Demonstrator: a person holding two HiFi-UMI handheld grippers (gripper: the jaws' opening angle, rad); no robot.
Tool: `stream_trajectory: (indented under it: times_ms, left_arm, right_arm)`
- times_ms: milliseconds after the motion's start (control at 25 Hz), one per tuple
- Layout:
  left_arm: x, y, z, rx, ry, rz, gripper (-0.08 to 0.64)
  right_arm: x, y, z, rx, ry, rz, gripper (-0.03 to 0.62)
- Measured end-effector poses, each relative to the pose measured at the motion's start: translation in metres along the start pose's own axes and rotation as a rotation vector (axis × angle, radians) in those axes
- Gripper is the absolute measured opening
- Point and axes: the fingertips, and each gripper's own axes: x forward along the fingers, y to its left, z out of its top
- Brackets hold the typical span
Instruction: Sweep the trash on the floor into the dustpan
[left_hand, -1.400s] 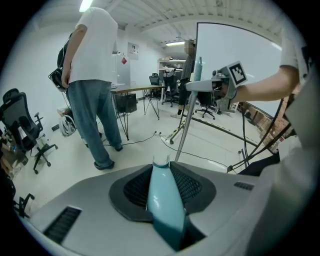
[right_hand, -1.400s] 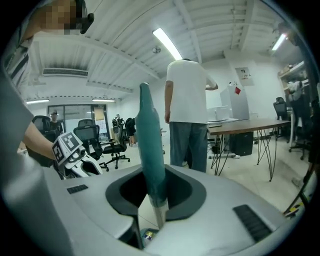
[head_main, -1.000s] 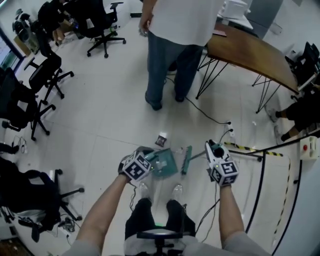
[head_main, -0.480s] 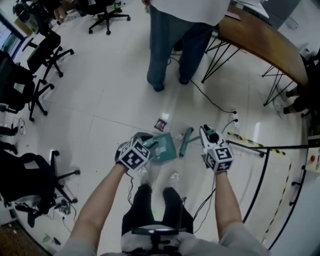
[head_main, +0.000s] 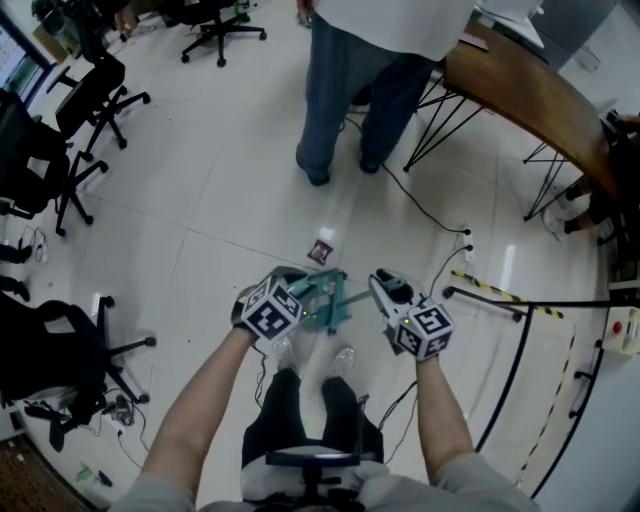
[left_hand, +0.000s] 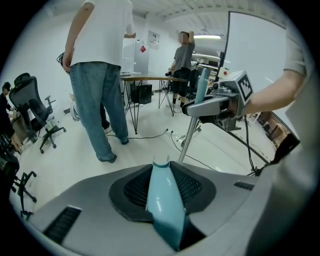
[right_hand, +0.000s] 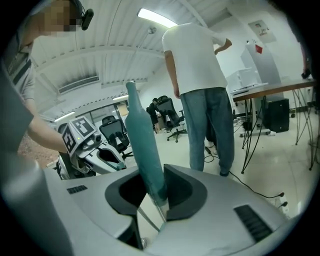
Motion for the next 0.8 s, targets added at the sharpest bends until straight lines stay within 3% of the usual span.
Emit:
stream_trajectory:
  times_ms: [200,480,800]
  left_arm:
    - [-0.019,0.002,-0.017,0.043,-0.025,-0.031,0.104]
    - [-0.077,0.037,-0.048,0.053,-0.060,-0.040,0.104]
    - [-0.119,0.101,-0.061,0.023,-0.044,0.056,0.103]
  right_arm:
    - [-0.006,0.027,0.027,-0.045,-0.019,0.005,0.074]
    - [-0.017,0.043,0.080,-0.080,-0.082,-0.078,0.074]
    - [0.018,0.008,0.115,-0.170,-0.077,-0.182,0.074]
